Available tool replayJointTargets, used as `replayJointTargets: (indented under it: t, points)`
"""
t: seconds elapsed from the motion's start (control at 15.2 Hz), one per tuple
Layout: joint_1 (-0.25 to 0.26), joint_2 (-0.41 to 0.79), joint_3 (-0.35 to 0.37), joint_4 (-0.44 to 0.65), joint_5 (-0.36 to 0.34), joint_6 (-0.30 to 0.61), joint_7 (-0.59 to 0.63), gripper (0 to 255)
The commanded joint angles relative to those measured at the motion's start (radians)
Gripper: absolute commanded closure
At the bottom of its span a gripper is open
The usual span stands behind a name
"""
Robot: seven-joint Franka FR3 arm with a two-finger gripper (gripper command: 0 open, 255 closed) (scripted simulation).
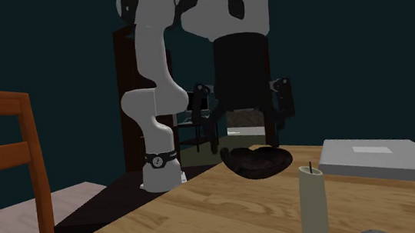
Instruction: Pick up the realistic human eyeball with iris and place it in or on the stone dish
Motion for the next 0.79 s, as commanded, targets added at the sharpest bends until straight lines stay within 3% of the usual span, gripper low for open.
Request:
replayJointTargets:
  t: [0.0,0.73]
  points:
    - [0.02,0.081,0.009,0.072,-0.031,0.014,0.041,0]
    - [0.155,0.469,-0.01,0.506,-0.166,0.0,0.168,0]
